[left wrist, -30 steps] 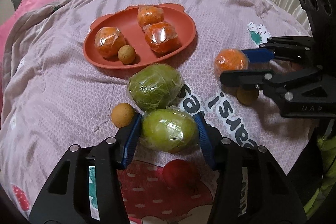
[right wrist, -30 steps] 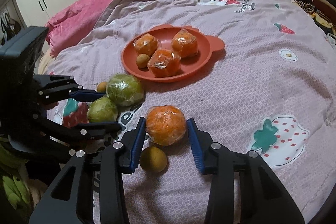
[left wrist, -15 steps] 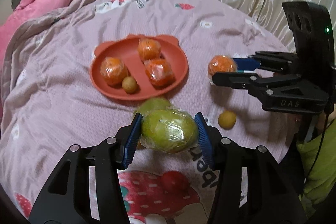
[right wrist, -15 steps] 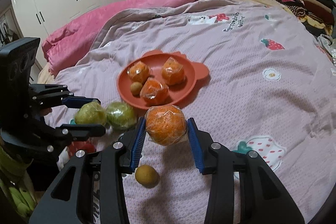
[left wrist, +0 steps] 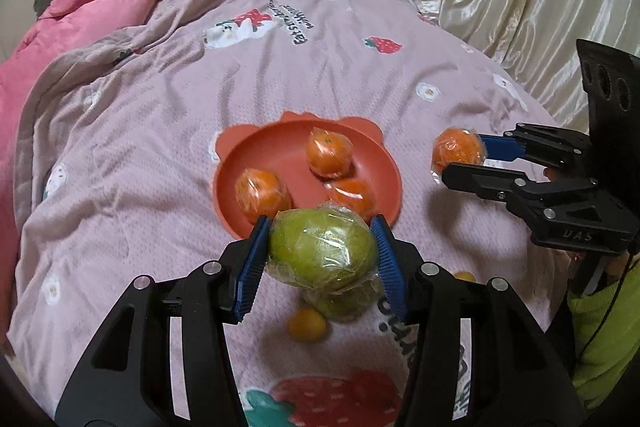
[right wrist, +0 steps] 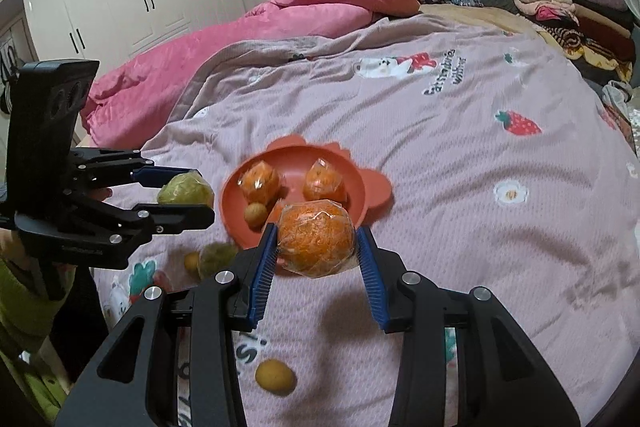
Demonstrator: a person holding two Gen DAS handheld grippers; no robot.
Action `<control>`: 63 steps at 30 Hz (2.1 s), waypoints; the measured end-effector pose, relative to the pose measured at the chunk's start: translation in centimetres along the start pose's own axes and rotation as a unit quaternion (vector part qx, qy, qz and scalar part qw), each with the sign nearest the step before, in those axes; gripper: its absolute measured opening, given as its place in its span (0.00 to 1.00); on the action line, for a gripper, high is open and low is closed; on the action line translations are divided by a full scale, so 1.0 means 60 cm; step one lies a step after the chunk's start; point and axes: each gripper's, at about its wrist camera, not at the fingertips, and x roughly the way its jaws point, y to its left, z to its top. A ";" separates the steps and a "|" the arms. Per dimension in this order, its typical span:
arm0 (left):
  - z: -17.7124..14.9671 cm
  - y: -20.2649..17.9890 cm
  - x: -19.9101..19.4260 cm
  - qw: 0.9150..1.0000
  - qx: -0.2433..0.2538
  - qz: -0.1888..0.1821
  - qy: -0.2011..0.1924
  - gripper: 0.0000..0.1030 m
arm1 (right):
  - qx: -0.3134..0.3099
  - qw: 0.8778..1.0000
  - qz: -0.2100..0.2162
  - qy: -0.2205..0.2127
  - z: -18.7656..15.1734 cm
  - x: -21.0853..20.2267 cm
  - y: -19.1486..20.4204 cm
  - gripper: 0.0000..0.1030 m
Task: Organize fruits
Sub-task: 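Carry the bagged orange over the plate with the right tool while the left tool carries the pear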
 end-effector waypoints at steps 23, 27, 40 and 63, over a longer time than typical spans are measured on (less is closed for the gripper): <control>0.092 0.059 0.074 0.999 -0.026 0.000 0.021 0.42 | 0.002 1.000 0.012 0.000 0.046 0.056 -0.019 0.37; 0.097 0.064 0.092 0.999 -0.028 0.001 0.032 0.42 | 0.002 1.000 0.009 0.009 0.037 0.067 -0.023 0.37; 0.104 0.069 0.129 0.998 -0.035 -0.002 0.048 0.42 | -0.021 1.000 0.001 0.019 0.026 0.078 -0.007 0.37; 0.107 0.072 0.146 0.997 -0.046 -0.006 0.058 0.42 | -0.021 0.999 0.004 0.029 0.020 0.097 -0.003 0.38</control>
